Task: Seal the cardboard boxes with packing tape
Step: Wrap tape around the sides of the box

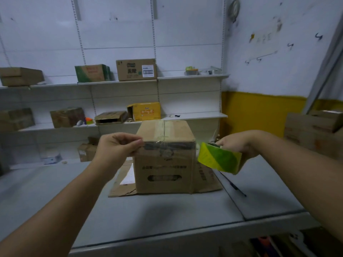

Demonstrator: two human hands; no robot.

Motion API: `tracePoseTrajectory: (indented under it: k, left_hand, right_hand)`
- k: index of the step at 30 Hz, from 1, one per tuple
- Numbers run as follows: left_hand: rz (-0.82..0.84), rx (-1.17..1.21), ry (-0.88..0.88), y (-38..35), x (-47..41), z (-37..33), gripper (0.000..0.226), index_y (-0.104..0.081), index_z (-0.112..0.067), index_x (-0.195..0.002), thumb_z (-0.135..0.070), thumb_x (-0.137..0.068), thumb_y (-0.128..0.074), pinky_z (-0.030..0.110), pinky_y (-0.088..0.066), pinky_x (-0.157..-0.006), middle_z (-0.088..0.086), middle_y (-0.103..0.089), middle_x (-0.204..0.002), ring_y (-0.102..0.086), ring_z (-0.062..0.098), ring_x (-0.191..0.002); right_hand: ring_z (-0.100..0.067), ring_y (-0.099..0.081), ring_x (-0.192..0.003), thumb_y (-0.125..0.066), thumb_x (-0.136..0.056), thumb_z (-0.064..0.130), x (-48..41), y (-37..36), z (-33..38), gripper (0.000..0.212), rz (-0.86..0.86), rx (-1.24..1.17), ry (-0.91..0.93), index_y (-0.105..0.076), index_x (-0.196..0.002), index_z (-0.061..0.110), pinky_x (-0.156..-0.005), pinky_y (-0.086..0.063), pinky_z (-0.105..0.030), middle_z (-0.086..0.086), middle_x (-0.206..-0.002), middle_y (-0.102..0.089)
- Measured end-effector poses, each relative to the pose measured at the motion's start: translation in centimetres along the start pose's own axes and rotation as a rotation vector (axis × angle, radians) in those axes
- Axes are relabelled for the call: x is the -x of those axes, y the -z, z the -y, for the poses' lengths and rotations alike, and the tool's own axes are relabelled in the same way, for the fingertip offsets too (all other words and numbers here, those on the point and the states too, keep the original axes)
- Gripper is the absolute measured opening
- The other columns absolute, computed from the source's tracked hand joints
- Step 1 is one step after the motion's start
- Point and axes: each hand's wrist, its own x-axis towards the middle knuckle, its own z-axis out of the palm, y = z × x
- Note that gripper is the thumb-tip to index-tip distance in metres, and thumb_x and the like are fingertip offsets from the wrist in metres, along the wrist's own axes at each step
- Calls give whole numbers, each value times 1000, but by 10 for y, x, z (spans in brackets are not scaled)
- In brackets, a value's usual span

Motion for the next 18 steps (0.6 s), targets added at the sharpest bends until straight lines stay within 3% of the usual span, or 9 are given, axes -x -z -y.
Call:
tracePoseTrajectory:
  k: [3,6,10,13,15,18]
  left_hand:
    - [-59,-8,32,14,-1,7,8,-68,-10,-85,-5,-81,-63,39,-56,-77,16,-69,-87,-67,30,-84]
    - [-105,-17,73,32,0,13,10,-66,-7,-91,-4,-84,-60,39,-54,-80,17,-68,-92,-66,31,-89]
    - [-145,-6,71,34,0,16,10,-65,-10,-91,-4,-85,-60,33,-53,-78,14,-67,-93,-65,25,-88]
    - [-201,32,57,33,-5,15,12,-65,-11,-96,-7,-86,-60,32,-53,-80,9,-66,-92,-65,22,-89]
    - [-202,34,68,36,-9,15,10,-65,-15,-93,-9,-87,-60,36,-53,-83,9,-66,-94,-64,22,-90]
    - [-187,37,50,38,-12,16,10,-65,-15,-91,-8,-87,-59,36,-53,-85,9,-66,-93,-64,22,-90]
  right_hand:
    - [-22,-70,-69,-48,-97,25,7,10,-4,30,-124,12,-209,-64,-102,0,-58,-57,-30,-14,-91,-69]
    - [-28,-72,-71,-36,-99,36,14,15,-18,44,-246,-9,-334,-58,-109,0,-57,-57,-30,-17,-99,-69]
    - [-29,-70,-73,-37,-100,28,6,14,-29,36,-447,-198,-266,-57,-108,-1,-61,-58,-34,-20,-95,-68]
    - [-28,-68,-57,-39,-98,23,1,11,-29,31,-427,-376,-255,-53,-109,-3,-45,-55,-31,-20,-88,-64]
    - [-27,-65,-53,-34,-98,22,3,10,-29,27,-449,-394,-264,-49,-104,1,-32,-43,-22,-16,-76,-57]
    - [-24,-55,-55,-31,-98,22,6,13,-26,23,-534,-380,-235,-43,-92,4,-31,-37,-16,-11,-64,-45]
